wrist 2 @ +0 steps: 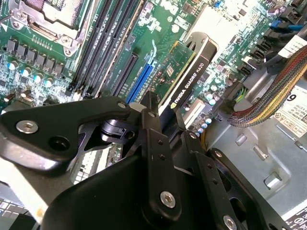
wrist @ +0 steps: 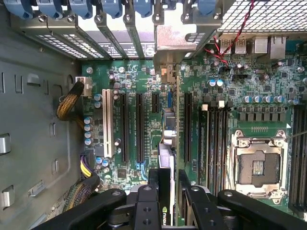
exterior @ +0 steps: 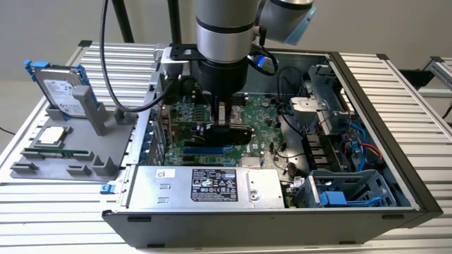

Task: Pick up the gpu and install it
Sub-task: 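Insert the gpu into the slot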

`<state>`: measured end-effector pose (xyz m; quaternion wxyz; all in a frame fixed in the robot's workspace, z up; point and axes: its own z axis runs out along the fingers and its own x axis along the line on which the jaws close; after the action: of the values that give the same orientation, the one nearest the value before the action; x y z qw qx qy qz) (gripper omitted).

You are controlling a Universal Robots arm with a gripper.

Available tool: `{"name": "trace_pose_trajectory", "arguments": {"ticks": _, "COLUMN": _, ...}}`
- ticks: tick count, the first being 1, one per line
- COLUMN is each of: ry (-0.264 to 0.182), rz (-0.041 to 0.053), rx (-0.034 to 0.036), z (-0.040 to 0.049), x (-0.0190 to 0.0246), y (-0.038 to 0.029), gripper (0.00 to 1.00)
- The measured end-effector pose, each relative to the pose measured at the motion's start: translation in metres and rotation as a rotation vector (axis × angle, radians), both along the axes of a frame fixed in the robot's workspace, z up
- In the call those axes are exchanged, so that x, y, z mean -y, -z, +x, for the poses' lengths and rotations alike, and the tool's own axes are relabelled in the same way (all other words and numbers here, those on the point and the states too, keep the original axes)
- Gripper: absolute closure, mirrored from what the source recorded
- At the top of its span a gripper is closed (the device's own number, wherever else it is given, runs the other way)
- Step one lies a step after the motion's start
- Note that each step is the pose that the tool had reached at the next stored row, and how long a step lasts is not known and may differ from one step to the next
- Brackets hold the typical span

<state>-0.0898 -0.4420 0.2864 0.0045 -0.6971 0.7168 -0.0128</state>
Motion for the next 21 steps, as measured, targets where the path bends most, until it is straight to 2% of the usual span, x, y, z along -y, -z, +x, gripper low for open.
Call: {"name": "trace_pose_trajectory", "arguments": {"ticks": 21, "ry": 0.000, "rz": 0.0001, "rx": 0.0000, "z": -0.0072, "x": 0.0000, "y": 0.0028, "gripper": 1.00}}
